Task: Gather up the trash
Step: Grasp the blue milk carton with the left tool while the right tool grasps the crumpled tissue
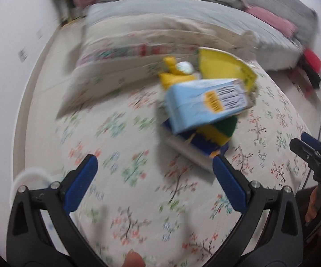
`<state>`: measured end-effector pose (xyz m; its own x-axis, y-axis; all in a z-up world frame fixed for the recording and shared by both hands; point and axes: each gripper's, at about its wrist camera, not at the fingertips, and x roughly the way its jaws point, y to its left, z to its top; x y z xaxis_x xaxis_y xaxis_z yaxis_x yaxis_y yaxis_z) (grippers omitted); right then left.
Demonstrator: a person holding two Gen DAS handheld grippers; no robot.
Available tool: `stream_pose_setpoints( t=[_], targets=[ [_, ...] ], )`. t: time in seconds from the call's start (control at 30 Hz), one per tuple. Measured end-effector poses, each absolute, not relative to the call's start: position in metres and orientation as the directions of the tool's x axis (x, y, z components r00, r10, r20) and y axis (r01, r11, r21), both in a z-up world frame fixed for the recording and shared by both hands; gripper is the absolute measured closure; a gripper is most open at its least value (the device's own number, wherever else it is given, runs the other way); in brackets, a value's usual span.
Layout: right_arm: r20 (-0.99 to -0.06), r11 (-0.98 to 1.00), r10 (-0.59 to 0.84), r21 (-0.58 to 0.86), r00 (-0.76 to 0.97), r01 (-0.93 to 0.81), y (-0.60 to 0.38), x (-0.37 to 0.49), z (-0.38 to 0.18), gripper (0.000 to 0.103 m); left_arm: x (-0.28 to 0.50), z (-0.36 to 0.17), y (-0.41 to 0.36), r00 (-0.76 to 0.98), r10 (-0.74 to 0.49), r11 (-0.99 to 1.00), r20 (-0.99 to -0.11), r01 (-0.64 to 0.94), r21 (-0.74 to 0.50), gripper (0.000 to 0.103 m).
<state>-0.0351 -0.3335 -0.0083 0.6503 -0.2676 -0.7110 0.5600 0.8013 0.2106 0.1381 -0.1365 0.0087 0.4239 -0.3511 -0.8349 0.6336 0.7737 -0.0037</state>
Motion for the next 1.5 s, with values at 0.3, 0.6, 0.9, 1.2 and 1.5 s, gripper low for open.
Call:
stream_pose_setpoints(
  t=[0.3,0.6,0.9,1.2,1.5],
  targets=[
    [-0.718,0.77,-0.281,0.227,0.637,0.596,-0.35,-0.044,-0.009,0.0,0.159,0.007,-0.209,0.341,-0.349,0.528,-0.873,0.841,0.118,0.001],
    [-0.727,0.743,-0.297,0.231,0.619,0.628,-0.369,-0.037,-0.01,0.0,0.15,-0.01,-0.232,0.324,-0.282,0.427,-0.903,0.885,0.184,0.025],
    [-0.732,0.707,-0.288,0.272,0.617,0.653,-0.408,-0.007,-0.016,0.0,0.14,-0.008,-0.202,0.296,-0.378,0.561,-0.877,0.827,0.037,0.04],
    [-0.714,0.686,-0.27,0.328,0.646,0.649,-0.451,0.033,-0.01,0.016,0.123,-0.003,-0.164,0.321,-0.458,0.705,-0.829,0.699,-0.119,0.045],
    [-0.74,0.754,-0.18,0.319,0.648,0.574,-0.465,0.086,-0.02,0.023,0.118,0.017,-0.131,0.396,-0.501,0.784,-0.769,0.584,-0.21,0.048]
  ],
)
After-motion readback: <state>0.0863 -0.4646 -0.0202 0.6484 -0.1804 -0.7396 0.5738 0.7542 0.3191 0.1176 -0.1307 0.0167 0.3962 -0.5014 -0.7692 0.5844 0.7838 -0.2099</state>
